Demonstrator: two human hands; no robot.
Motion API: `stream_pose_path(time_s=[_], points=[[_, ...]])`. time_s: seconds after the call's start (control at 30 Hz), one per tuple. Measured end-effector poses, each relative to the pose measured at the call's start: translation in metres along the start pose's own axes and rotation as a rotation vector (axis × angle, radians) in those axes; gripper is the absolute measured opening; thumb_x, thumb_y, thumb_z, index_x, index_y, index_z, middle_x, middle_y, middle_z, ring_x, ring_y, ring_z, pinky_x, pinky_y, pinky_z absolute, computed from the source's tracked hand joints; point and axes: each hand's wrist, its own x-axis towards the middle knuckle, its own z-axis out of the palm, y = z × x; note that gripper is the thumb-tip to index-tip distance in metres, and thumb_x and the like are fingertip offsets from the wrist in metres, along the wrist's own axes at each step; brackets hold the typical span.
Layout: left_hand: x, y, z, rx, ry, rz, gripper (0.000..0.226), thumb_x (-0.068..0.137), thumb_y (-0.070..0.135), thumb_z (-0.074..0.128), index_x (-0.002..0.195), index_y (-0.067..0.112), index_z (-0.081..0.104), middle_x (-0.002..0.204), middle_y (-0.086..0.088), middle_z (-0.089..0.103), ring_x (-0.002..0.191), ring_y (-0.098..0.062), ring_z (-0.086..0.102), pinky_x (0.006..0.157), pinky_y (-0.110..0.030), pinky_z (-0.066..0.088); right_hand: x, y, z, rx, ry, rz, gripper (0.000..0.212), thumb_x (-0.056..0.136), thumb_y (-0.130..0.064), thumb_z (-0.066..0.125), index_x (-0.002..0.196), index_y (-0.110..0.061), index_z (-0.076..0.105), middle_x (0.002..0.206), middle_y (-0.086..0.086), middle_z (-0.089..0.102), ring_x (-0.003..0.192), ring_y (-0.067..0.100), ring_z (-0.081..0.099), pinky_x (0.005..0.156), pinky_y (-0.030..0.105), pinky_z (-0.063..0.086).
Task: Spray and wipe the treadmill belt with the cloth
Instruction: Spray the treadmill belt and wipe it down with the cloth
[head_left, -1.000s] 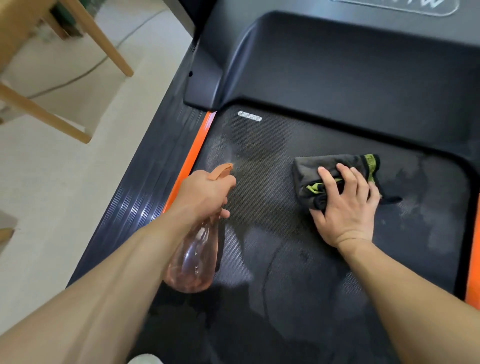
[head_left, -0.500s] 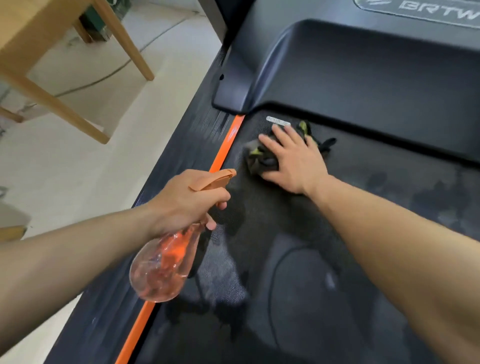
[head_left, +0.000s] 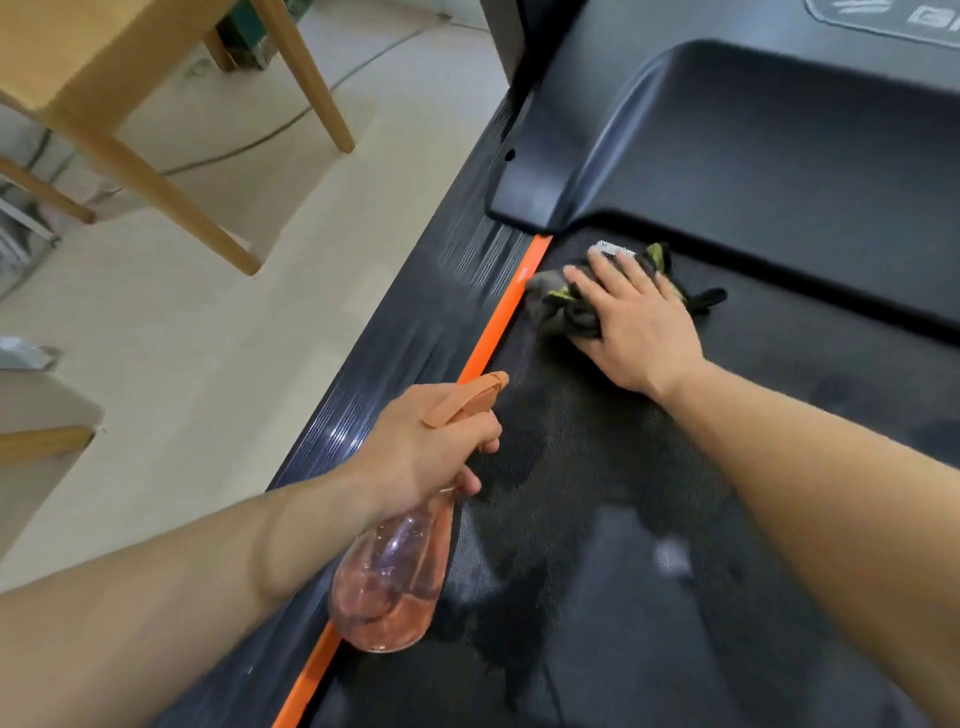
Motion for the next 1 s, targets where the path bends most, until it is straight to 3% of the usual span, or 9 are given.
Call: stream_pose_path(time_s=[0.1, 0.23, 0.37, 0.47, 0.6, 0.7, 0.83, 0.9, 1.0], points=[[0.002, -0.002, -0.006, -0.006, 0.037, -0.022, 0.052, 0.069, 0.029, 0.067, 0.114, 0.006, 0.076, 0.085, -0.006, 0.074, 0.053, -0.027, 0.066, 0.072, -0.042, 0.053, -0.010, -0.022, 0.007, 0.012, 0.033, 0.106, 0.072, 0.095, -0.055, 0.049, 0.159, -0.032, 0.024, 0.169, 0.000, 0.015, 0.156, 0.029, 0.010, 0.122, 0.055, 0.013], [0.005, -0.002, -0.011, 0.006, 0.103, -0.031, 0.041, 0.083, 0.023, 0.068, 0.120, 0.008, 0.075, 0.079, -0.004, 0.074, 0.051, -0.026, 0.064, 0.070, -0.039, 0.050, -0.089, -0.041, 0.020, -0.093, -0.017, -0.304, 0.078, 0.084, -0.057, 0.046, 0.155, -0.029, 0.035, 0.166, 0.004, 0.026, 0.152, 0.036, 0.024, 0.117, 0.061, 0.027], [0.002, 0.002, -0.010, 0.062, 0.058, 0.001, 0.030, 0.090, 0.020, 0.065, 0.115, 0.008, 0.077, 0.082, -0.005, 0.074, 0.054, -0.023, 0.067, 0.065, -0.033, 0.052, -0.153, -0.028, 0.021, -0.215, -0.132, -0.554, 0.083, 0.080, -0.057, 0.042, 0.158, -0.032, 0.028, 0.168, 0.002, 0.020, 0.153, 0.033, 0.021, 0.118, 0.055, 0.025], [0.000, 0.006, -0.005, 0.035, 0.016, -0.006, 0.036, 0.082, 0.024, 0.065, 0.108, 0.002, 0.075, 0.080, -0.009, 0.070, 0.055, -0.027, 0.066, 0.059, -0.031, 0.050, -0.181, -0.013, 0.024, -0.215, -0.154, -0.534, 0.085, 0.080, -0.054, 0.044, 0.160, -0.035, 0.022, 0.169, 0.000, 0.015, 0.154, 0.031, 0.016, 0.122, 0.052, 0.020], [-0.005, 0.005, 0.002, 0.088, -0.005, -0.030, 0.020, 0.090, 0.022, 0.063, 0.075, 0.008, 0.066, 0.070, -0.011, 0.065, 0.056, -0.028, 0.069, 0.057, -0.031, 0.052, -0.188, 0.000, 0.022, -0.200, -0.122, -0.512, 0.089, 0.078, -0.051, 0.050, 0.160, -0.036, 0.019, 0.170, -0.002, 0.013, 0.155, 0.029, 0.017, 0.119, 0.051, 0.020], [-0.011, 0.000, 0.005, 0.100, -0.007, -0.027, 0.020, 0.090, 0.023, 0.063, 0.078, 0.007, 0.067, 0.073, -0.012, 0.067, 0.055, -0.027, 0.071, 0.059, -0.032, 0.053, -0.182, -0.004, 0.023, -0.142, -0.113, -0.417, 0.098, 0.073, -0.050, 0.061, 0.160, -0.035, 0.019, 0.170, 0.000, 0.012, 0.155, 0.029, 0.017, 0.118, 0.053, 0.029], [-0.019, -0.007, 0.001, 0.102, -0.006, -0.016, 0.033, 0.088, 0.023, 0.065, 0.109, -0.001, 0.073, 0.087, -0.017, 0.076, 0.056, -0.029, 0.072, 0.066, -0.036, 0.056, -0.119, -0.016, 0.017, -0.014, -0.053, -0.198, 0.098, 0.078, -0.045, 0.073, 0.159, -0.032, 0.020, 0.169, 0.005, 0.016, 0.154, 0.035, 0.019, 0.114, 0.059, 0.033], [-0.022, -0.014, -0.002, 0.091, 0.019, -0.031, 0.029, 0.090, 0.019, 0.066, 0.108, -0.002, 0.072, 0.093, -0.021, 0.078, 0.056, -0.029, 0.071, 0.067, -0.037, 0.056, -0.061, -0.025, 0.008, 0.075, 0.004, -0.007, 0.086, 0.087, -0.048, 0.066, 0.159, -0.029, 0.023, 0.169, 0.007, 0.015, 0.154, 0.037, 0.015, 0.116, 0.061, 0.027], [-0.026, -0.025, -0.011, 0.021, 0.067, -0.065, 0.025, 0.093, 0.013, 0.066, 0.114, 0.001, 0.073, 0.082, -0.013, 0.072, 0.056, -0.031, 0.066, 0.054, -0.029, 0.051, -0.007, -0.048, 0.000, 0.190, 0.001, 0.252, 0.074, 0.095, -0.058, 0.048, 0.158, -0.027, 0.026, 0.169, 0.005, 0.013, 0.155, 0.034, 0.009, 0.120, 0.059, 0.017]])
